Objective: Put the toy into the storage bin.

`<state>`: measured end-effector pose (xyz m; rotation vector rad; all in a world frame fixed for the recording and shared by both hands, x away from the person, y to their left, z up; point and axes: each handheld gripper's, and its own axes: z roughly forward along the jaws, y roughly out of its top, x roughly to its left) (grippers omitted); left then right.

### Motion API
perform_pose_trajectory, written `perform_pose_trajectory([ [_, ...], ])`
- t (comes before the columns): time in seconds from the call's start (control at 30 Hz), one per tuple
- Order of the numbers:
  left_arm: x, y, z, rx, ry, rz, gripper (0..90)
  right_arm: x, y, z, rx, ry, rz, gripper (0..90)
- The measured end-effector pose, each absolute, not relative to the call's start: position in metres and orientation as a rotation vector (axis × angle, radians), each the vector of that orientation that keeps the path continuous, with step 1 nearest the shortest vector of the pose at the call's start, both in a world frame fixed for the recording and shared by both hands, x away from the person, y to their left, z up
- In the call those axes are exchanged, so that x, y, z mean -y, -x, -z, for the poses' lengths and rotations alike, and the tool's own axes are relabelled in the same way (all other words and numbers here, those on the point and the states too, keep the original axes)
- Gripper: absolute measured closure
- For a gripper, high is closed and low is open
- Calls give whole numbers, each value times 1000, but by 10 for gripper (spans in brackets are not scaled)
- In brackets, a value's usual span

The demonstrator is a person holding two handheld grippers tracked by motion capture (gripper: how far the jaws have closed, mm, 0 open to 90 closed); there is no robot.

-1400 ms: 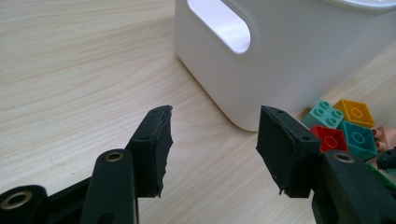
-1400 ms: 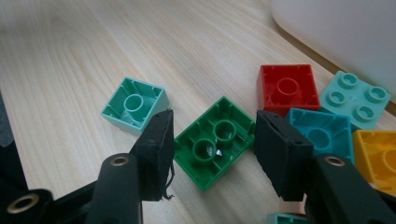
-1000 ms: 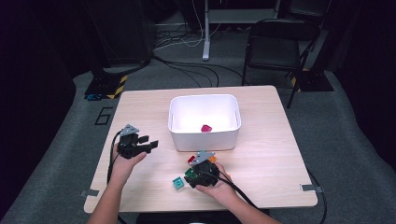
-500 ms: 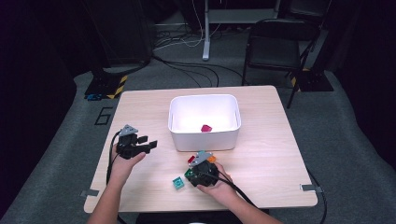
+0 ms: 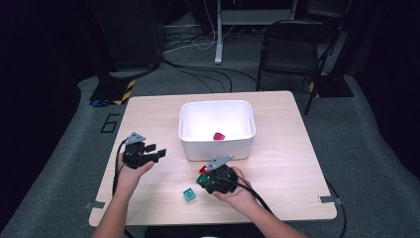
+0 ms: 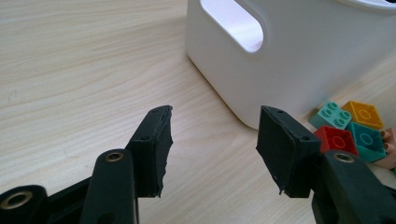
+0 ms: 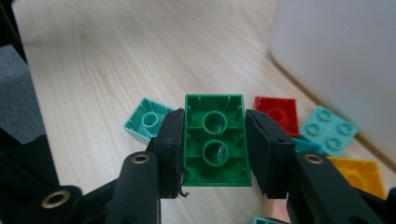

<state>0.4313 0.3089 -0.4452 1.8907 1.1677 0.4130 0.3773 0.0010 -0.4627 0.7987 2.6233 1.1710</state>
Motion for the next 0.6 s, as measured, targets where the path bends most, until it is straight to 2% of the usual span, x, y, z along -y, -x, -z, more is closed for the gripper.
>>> perform_pose_trajectory([
  [0.23,-309,-432,446,-1165,-1894,-412,443,17,-381,430,-2600,-820,-1243,588],
  [0.6,-310,-432,446,-1175,-1884,-413,443,35,-391,398,-2589,-841,-1295,587],
])
